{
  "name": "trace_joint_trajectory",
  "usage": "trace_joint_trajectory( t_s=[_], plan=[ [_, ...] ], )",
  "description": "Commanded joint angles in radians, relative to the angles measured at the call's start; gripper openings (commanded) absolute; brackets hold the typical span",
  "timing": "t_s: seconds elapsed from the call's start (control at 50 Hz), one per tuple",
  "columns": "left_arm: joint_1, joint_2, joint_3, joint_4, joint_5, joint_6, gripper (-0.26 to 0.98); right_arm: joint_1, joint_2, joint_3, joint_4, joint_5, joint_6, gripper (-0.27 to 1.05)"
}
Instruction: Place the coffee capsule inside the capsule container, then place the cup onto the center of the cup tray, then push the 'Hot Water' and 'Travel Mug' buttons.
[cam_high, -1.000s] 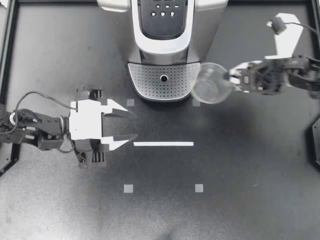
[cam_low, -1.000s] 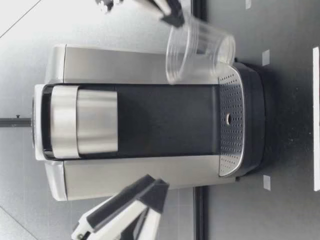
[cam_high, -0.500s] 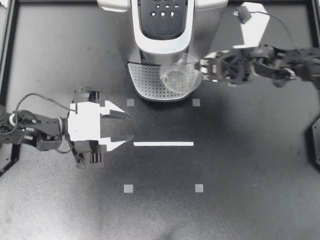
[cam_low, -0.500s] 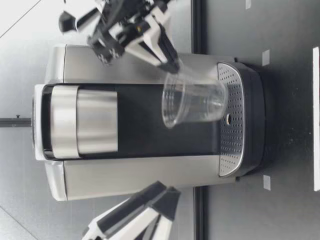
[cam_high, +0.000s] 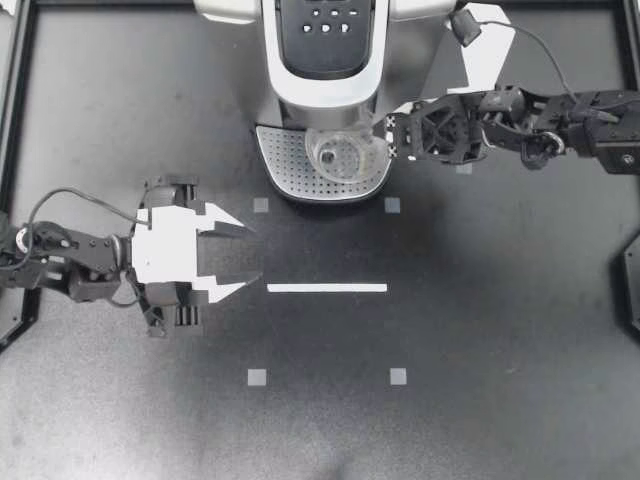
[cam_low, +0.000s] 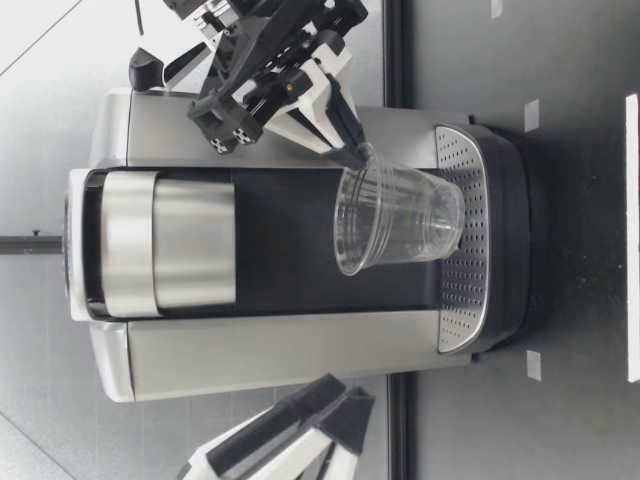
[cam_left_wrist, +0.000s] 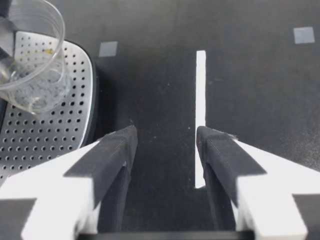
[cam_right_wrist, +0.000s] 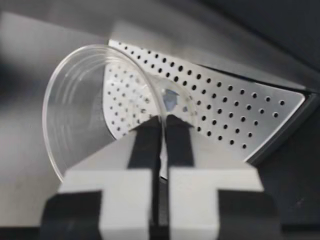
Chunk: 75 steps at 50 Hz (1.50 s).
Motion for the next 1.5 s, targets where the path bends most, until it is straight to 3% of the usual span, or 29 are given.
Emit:
trace_joint_trajectory(
  t_s=[0.0,0.92,1.04,1.3,1.48],
  plan=[
    [0.0,-0.021,-0.009,0.005,-0.005,0.002,0.43,0.002,-0.012,-0.021,-0.003,-0.008,-0.005,0.07],
    [0.0,-0.025,-0.012,0.005,-0.012,-0.002,0.43,0.002,-0.028,0.011,-0.006,-0.032,-0.005,0.08],
    [0.0,-0.025,-0.011,0.005,-0.012,-0.003,0.43,0.003,-0.026,0.009,-0.006,-0.046,-0.003,0.15],
    [0.0,-0.025,-0.011,0.005,-0.012,-0.002,0.43,0.002,-0.028,0.009,-0.005,-0.049,0.002,0.49],
    [0.0,-0.025,-0.012,0.005,-0.012,-0.002,0.43,0.002,-0.04,0.011,-0.005,-0.051,0.0,0.52]
  ],
)
